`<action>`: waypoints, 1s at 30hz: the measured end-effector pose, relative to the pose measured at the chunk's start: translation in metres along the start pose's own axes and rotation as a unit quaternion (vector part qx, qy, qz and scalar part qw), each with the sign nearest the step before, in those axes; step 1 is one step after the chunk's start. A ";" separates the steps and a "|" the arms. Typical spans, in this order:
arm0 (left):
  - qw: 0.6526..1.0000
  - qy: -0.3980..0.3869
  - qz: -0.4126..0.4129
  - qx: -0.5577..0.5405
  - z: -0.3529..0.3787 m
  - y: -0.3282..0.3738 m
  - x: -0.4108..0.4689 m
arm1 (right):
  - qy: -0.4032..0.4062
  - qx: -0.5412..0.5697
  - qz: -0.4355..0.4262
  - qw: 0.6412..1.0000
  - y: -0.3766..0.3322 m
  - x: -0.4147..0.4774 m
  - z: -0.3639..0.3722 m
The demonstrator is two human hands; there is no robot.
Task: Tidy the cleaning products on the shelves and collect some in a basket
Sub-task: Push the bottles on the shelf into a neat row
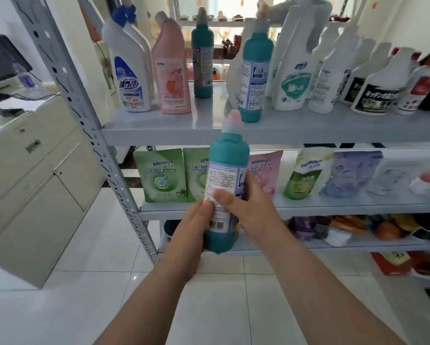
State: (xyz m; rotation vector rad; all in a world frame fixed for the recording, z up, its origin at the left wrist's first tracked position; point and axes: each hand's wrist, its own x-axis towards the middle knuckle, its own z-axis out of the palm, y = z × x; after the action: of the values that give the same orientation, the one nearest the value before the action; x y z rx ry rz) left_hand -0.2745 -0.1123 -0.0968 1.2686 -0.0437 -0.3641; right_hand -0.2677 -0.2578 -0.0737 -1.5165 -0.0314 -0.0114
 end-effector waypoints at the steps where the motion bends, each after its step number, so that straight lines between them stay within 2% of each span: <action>1: 1.000 0.011 0.005 -0.003 0.010 -0.003 -0.001 | -0.006 -0.001 0.005 1.000 -0.002 -0.004 -0.009; 3: 0.999 0.028 -0.006 -0.016 0.036 -0.008 -0.003 | -0.018 0.044 0.025 0.999 -0.004 -0.011 -0.030; 6: 0.992 0.055 -0.097 -0.061 0.075 -0.021 -0.010 | -0.003 0.182 0.111 0.977 0.000 -0.021 -0.064; 8: 0.981 0.026 -0.138 -0.131 0.099 -0.032 -0.015 | 0.006 0.227 0.166 0.960 0.005 -0.032 -0.087; 11: 0.976 -0.030 -0.147 -0.156 0.130 -0.049 -0.020 | -0.002 0.265 0.189 0.946 0.012 -0.049 -0.119; 13: 0.981 -0.027 -0.153 -0.118 0.146 -0.060 -0.023 | 0.010 0.233 0.187 0.954 0.013 -0.059 -0.136; 15: 0.987 -0.007 -0.150 -0.058 0.154 -0.072 -0.024 | 0.018 0.193 0.143 0.971 0.014 -0.065 -0.153; 20: 0.996 0.026 -0.065 0.050 0.162 -0.084 -0.032 | 0.034 0.006 0.046 0.998 0.012 -0.091 -0.167; 22: 0.997 0.032 -0.041 0.051 0.164 -0.083 -0.032 | 0.024 -0.027 0.024 0.999 0.011 -0.097 -0.162; 26: 0.997 -0.009 0.007 0.073 0.150 -0.079 -0.032 | 0.006 -0.061 -0.013 0.998 0.004 -0.099 -0.149; 30: 0.993 -0.018 0.094 0.068 0.122 -0.073 -0.026 | 0.003 -0.073 -0.061 0.996 0.006 -0.098 -0.139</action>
State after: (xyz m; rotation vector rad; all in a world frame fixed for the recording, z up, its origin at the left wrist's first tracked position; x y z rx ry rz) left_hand -0.3454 -0.2356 -0.1238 1.3797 -0.2209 -0.2252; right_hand -0.3635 -0.3974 -0.0897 -1.6579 -0.1199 -0.1184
